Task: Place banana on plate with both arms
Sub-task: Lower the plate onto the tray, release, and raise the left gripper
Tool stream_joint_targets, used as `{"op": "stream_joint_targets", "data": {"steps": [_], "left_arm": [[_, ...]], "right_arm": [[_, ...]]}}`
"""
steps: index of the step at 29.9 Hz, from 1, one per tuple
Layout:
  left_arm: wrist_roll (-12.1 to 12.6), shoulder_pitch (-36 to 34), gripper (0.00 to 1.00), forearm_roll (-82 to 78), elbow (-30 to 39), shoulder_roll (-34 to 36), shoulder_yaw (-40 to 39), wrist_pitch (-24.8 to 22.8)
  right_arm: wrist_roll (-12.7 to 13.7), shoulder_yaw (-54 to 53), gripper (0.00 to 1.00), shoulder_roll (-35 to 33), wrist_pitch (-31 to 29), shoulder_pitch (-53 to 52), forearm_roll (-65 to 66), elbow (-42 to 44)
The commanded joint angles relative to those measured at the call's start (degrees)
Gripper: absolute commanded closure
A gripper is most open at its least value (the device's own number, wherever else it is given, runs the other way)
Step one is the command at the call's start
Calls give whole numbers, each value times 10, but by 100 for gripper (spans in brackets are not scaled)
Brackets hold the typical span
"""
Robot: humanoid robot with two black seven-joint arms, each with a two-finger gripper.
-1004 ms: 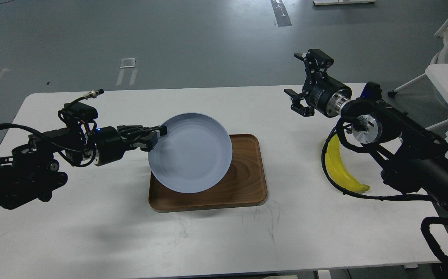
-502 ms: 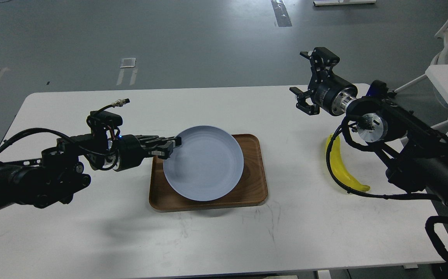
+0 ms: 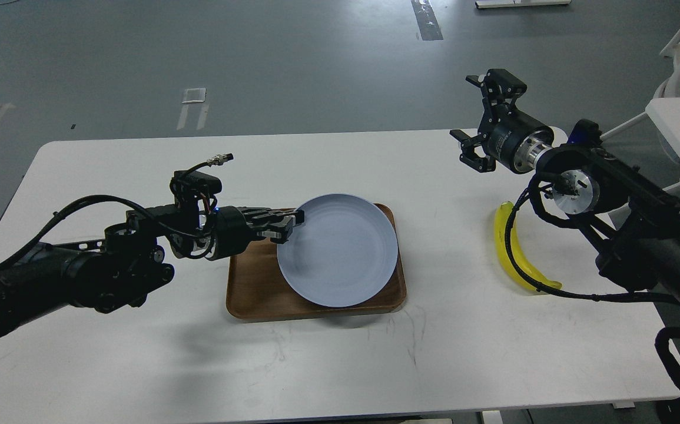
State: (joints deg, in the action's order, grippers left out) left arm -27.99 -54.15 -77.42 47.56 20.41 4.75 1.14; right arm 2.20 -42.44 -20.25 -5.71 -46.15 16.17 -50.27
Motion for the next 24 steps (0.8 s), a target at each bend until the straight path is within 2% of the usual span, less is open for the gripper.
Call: {"op": "stream_joint_targets", "data": {"steps": [1,9,12,19,23,24], "left_arm": [[0,0,26,5,0,-2,0,0],[0,-6,3,24,0,8,-11,1],[0,-17,3,76,0,12,-23,1],[0,-72,2,377,1,42,-51,-6],[0,-85,2,520,-1,46,-79,-38],[8,-85,2,539,-1,46,-87,-43]], "right_arm": [[0,0,0,-1,2,-2,0,0],[0,-2,0,-5,1,-1,0,-1],[0,-1,0,-6,0,-2,0,-4],[-1,7,0,-7,-4,-5,11,-25],[-5,31,2,-12,-5,-9,72,-28],[-7,36,3,-16,-5,-10,91,-31]]}}
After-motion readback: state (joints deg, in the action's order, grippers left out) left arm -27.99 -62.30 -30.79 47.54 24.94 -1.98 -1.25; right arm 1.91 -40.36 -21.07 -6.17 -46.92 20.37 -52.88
